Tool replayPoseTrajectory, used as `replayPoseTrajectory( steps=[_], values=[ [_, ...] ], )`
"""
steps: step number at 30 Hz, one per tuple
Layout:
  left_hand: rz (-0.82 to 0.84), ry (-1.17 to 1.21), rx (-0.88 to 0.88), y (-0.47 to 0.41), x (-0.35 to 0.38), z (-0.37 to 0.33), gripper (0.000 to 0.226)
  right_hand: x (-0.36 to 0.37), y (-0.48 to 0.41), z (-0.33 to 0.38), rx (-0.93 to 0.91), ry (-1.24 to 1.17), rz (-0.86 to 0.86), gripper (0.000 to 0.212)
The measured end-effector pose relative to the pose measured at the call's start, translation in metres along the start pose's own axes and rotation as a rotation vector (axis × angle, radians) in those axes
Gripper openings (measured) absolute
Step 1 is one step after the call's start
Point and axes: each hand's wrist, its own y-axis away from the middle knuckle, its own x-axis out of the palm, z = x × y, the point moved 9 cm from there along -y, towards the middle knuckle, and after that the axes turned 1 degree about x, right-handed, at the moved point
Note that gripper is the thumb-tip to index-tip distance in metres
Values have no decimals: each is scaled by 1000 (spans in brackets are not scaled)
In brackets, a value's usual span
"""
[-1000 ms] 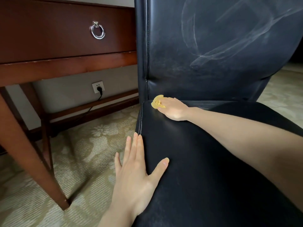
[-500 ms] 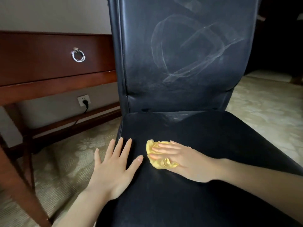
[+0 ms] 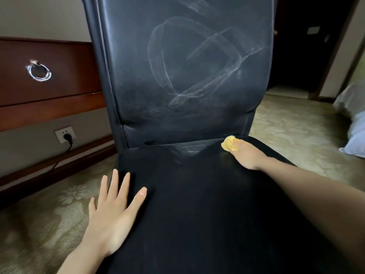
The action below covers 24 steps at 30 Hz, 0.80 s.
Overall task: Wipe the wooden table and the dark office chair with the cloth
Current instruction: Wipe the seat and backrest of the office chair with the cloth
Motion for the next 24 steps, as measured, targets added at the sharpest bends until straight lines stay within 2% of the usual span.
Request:
replayPoseTrajectory(
  steps=[2,5,10,14,19,22,24],
  values=[
    [-21,10,16,0,-3,-1,96,-1,-20,-10,179,70,-70,36],
    [-39,33,36,0,-3,-2,97,5,-38,-13,385,144,-73,43],
    [-102,31,54,1,-5,-4,96,8,-49,2,511,102,-69,52],
    [-112,-45,51,1,-3,-4,98,34,-54,70,348,85,-14,64],
    [-113,-38,34,5,-3,-4,102,63,-38,175,110,77,-23,52],
    [-139,-2,22,7,-6,-4,101,80,-32,233,-85,125,24,30],
    [-153,26,16,9,-7,-4,100,89,-25,270,-202,142,30,26]
  ],
)
